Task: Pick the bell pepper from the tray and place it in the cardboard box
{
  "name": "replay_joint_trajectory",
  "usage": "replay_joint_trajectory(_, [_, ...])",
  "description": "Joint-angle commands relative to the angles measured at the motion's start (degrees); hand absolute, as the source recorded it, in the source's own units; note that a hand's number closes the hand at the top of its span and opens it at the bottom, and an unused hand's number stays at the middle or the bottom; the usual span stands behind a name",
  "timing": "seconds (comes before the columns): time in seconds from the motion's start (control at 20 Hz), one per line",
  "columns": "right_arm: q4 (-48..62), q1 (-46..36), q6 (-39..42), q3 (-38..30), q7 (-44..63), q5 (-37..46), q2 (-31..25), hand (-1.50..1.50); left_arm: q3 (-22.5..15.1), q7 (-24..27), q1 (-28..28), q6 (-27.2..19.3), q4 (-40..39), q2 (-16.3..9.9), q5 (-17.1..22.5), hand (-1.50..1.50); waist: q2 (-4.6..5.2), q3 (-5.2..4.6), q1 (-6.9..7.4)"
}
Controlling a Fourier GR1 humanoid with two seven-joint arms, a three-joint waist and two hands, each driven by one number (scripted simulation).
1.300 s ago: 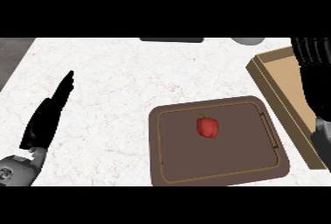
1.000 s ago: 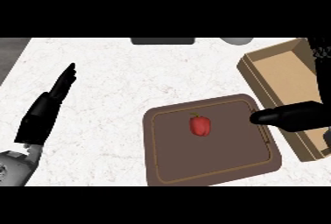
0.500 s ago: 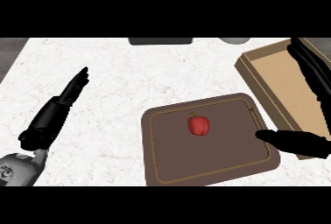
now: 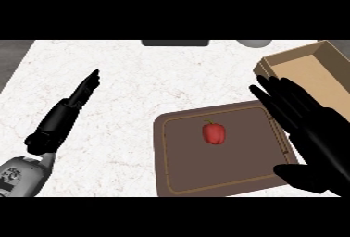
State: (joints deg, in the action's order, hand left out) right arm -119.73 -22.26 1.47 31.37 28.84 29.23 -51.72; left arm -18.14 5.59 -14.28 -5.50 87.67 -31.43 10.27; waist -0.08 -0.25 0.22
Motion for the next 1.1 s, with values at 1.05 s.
replay_joint_trajectory(1.05, [19.2,-14.58,33.37,20.5,41.5,8.32,39.69,-1.5,2.21,0.83,1.63,1.76,0.57,2.71,-3.3,0.0,-0.21,0.2,0.21])
